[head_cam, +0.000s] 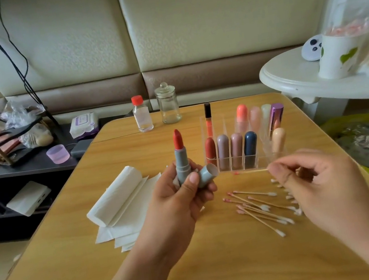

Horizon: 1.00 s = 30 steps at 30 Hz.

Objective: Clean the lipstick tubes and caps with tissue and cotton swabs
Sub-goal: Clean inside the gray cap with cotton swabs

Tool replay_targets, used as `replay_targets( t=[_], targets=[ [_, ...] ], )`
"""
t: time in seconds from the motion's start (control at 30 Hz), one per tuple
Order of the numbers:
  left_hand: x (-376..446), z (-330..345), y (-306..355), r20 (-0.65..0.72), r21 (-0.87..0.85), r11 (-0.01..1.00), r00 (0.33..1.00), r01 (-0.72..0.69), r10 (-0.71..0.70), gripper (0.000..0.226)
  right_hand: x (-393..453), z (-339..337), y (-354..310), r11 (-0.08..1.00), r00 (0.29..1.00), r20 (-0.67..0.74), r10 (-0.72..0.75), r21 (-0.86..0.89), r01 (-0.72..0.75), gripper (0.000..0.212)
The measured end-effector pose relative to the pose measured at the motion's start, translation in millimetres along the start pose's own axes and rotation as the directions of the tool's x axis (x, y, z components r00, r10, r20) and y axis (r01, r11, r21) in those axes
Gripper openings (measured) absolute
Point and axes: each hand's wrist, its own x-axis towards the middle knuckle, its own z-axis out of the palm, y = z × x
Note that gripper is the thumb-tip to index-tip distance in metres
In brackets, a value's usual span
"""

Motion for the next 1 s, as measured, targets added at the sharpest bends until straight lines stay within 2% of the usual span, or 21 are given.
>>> replay_targets(
  t=[0.07, 0.17, 0.3, 0.37, 0.43, 0.5, 0.53, 0.6, 0.7, 0.9, 1.0],
  targets=[
    [1, 0, 2, -0.033, -0.081, 0.996, 0.999, 0.024, -0.027, 0.013, -1, 3, 4, 0.974, 0.995, 0.065, 0.069, -0.220, -0.053, 0.010],
    [2, 1, 3, -0.034, -0.180, 0.983, 0.998, 0.041, -0.048, 0.017, -4, 6, 0, 0.877, 0.966, 0.179, 0.184, -0.475, -0.079, 0.011],
    [1, 2, 4, -0.037, -0.227, 0.972, 0.996, 0.068, -0.078, 0.018, -4, 1, -10, 0.807, 0.947, 0.266, 0.180, -0.590, 0.013, 0.010],
    [0, 2, 3, -0.026, -0.238, 0.968, 0.996, 0.080, -0.088, 0.018, -5, 0, -11, 0.762, 0.944, 0.298, 0.145, -0.642, 0.086, 0.024],
    [0, 3, 1, -0.004, -0.255, 0.962, 0.995, 0.097, -0.102, 0.016, -5, 1, -9, 0.827, 0.960, 0.279, 0.022, -0.545, 0.139, 0.031],
    [-3, 6, -1, 0.056, -0.259, 0.958, 0.992, 0.123, -0.112, 0.012, -5, 5, -10, 0.972, 0.971, 0.229, -0.065, -0.207, 0.114, 0.034],
    [-5, 8, -1, 0.101, -0.246, 0.959, 0.988, 0.139, -0.117, 0.012, -6, 8, -12, 0.995, 0.969, 0.234, -0.077, -0.039, 0.088, 0.036],
    [-10, 14, -3, 0.198, -0.190, 0.967, 0.972, 0.168, -0.130, 0.018, -10, 13, -17, 0.988, 0.961, 0.253, -0.110, 0.130, 0.079, 0.033],
    [-14, 17, -5, 0.289, -0.110, 0.975, 0.945, 0.194, -0.156, 0.016, -11, 15, -23, 0.976, 0.960, 0.221, -0.170, 0.173, 0.133, 0.023],
    [-11, 15, -4, 0.268, 0.018, 0.978, 0.941, 0.210, -0.207, 0.021, -11, 9, -23, 0.962, 0.961, 0.094, -0.261, 0.109, 0.250, 0.025],
    [-10, 12, -7, 0.285, 0.055, 0.980, 0.938, 0.192, -0.199, 0.033, -11, 7, -21, 0.955, 0.953, 0.060, -0.295, 0.034, 0.294, 0.027]
  ],
)
